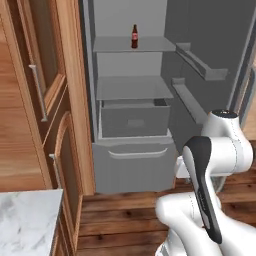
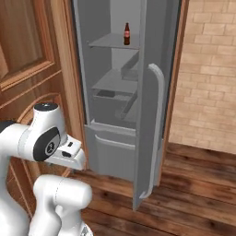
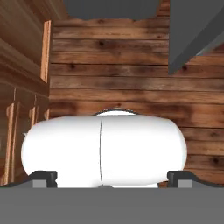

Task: Open the fridge, grab two sodas, and place both sodas inside the bowl with ice on the dining counter.

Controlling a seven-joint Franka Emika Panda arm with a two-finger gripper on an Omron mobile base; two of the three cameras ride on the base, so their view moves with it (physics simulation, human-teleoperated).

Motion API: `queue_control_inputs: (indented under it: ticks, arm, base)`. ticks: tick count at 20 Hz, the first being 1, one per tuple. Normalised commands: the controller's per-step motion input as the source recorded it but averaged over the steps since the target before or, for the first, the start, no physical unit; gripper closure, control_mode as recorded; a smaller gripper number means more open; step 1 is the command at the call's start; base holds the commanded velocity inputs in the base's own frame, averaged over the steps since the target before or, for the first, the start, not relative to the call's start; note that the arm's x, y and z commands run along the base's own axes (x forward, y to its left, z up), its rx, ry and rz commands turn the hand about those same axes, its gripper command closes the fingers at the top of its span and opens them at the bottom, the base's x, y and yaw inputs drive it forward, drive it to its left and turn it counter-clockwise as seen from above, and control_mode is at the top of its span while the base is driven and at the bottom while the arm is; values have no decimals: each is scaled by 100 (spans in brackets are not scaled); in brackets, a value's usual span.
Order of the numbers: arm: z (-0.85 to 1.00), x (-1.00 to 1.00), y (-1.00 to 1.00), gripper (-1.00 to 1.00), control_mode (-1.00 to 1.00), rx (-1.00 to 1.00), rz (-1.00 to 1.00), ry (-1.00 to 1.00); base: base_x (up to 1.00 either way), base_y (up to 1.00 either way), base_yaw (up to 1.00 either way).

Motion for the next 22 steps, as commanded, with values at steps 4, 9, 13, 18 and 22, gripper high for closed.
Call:
queue_control_inputs:
  ticks: [4, 9, 13, 18, 22]
  arm:
    - [0, 0, 0, -100, 100, 0, 0, 0]
    - [0, 0, 0, -100, 100, 0, 0, 0]
    - [0, 0, 0, -100, 100, 0, 0, 0]
    - [0, 0, 0, -100, 100, 0, 0, 0]
    - [0, 0, 0, -100, 100, 0, 0, 0]
  base:
    - [78, 22, -12]
    - [70, 23, -9]
    - [40, 45, -11]
    - [39, 42, -12]
    - [71, 37, -10]
